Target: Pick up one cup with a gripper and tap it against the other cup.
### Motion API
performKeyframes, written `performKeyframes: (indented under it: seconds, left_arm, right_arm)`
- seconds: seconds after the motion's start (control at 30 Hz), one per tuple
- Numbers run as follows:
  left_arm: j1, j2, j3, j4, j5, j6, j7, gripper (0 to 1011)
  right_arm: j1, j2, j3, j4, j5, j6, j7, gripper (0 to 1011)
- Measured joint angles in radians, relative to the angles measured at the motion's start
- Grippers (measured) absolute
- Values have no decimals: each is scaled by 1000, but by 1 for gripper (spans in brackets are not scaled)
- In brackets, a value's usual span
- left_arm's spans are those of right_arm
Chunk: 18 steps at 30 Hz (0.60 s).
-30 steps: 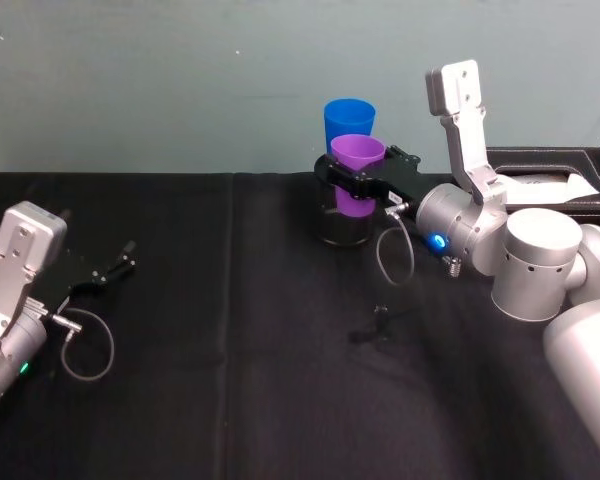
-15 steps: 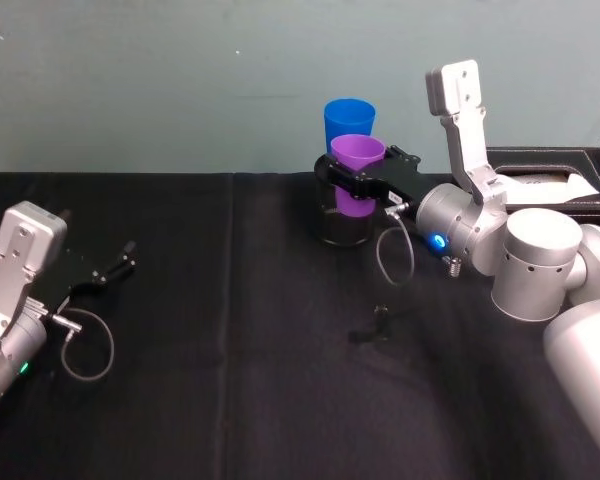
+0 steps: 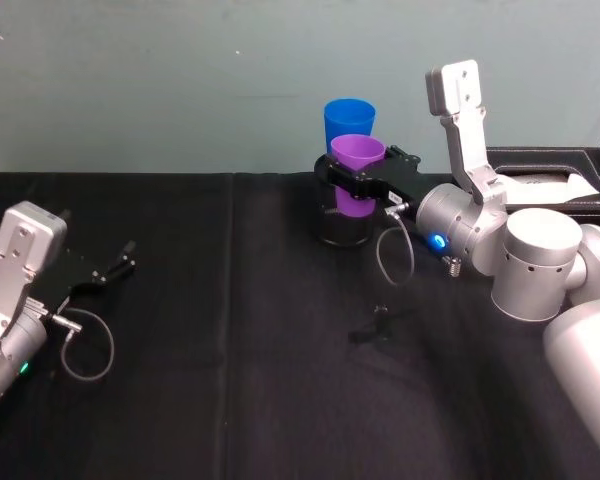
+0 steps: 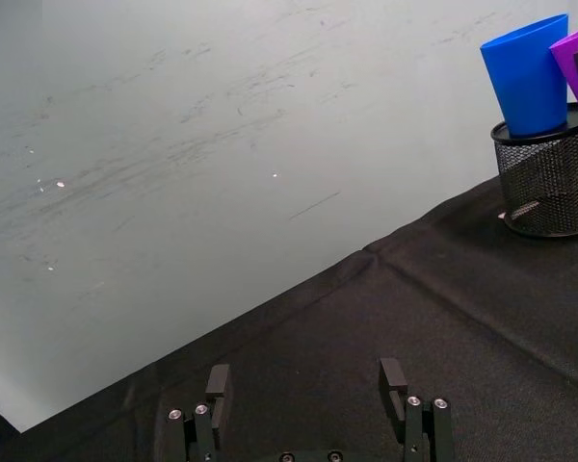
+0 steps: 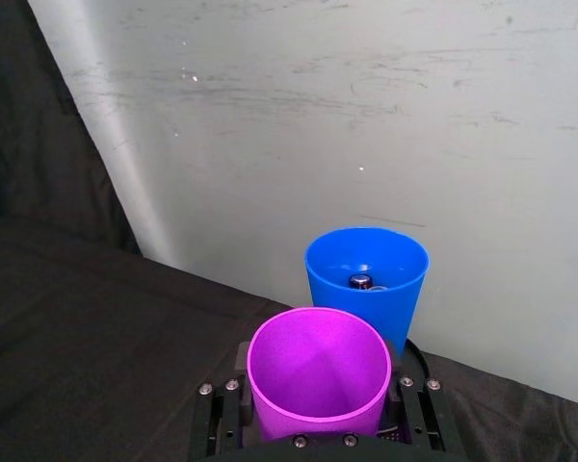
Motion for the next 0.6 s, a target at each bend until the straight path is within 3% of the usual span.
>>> performKeyframes:
  seconds: [0.6]
  left_arm:
    - [0,0,0,0,0,0,0,1000]
  right_arm:
    - [0,0,0,0,0,0,0,738]
